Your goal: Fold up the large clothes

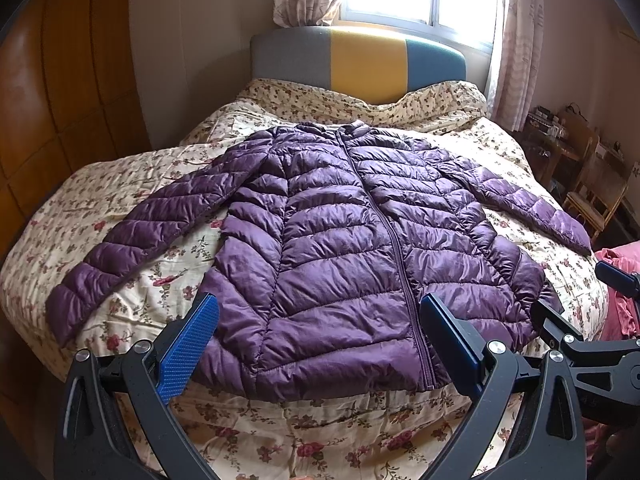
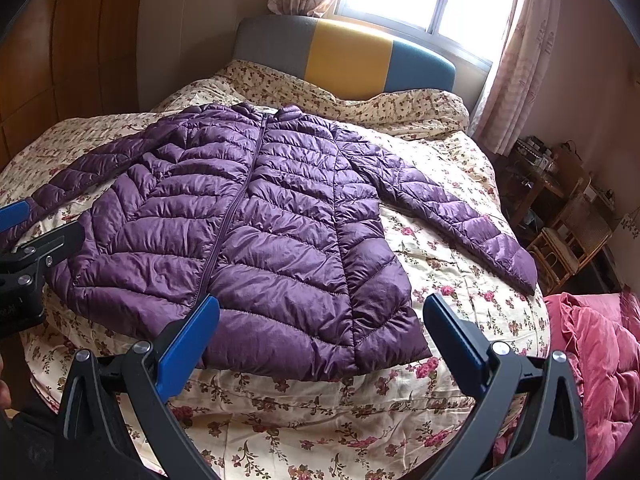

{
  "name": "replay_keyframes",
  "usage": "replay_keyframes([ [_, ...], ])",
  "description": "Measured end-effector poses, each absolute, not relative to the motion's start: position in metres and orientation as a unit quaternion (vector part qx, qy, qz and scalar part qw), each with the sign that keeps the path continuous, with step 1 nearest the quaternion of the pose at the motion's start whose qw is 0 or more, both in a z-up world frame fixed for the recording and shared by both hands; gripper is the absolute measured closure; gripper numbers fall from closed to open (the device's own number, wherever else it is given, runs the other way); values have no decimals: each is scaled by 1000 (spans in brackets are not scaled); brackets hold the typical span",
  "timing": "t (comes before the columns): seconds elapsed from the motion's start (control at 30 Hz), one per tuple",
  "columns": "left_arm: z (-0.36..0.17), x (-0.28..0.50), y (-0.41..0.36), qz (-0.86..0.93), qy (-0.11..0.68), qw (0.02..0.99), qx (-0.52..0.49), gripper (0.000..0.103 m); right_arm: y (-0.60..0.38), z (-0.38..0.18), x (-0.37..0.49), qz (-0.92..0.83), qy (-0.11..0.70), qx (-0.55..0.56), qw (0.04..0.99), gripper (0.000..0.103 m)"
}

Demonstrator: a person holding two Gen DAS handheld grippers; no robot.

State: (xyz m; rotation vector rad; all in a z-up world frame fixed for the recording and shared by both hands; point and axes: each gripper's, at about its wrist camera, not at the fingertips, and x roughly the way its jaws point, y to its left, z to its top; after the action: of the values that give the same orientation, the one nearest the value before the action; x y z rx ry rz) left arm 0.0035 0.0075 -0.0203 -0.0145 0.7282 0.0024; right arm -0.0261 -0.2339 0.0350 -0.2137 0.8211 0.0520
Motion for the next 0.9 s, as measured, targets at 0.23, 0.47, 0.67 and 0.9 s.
replay_keyframes([
  [0.23,-20,6,9,2,359,933,-9,3,-234,33,-26,26,399,-104,910,2],
  [0.47,-21,9,10,1,364,931,-9,3,-235,28,-24,22,402,-105,909,2],
  [0.67,-29,24,14,-5,379,925,-15,3,-240,15,-7,11,415,-104,904,2],
  [0.9,-53,80,33,-30,403,912,-66,3,-299,-15,50,-33,469,-56,881,2],
])
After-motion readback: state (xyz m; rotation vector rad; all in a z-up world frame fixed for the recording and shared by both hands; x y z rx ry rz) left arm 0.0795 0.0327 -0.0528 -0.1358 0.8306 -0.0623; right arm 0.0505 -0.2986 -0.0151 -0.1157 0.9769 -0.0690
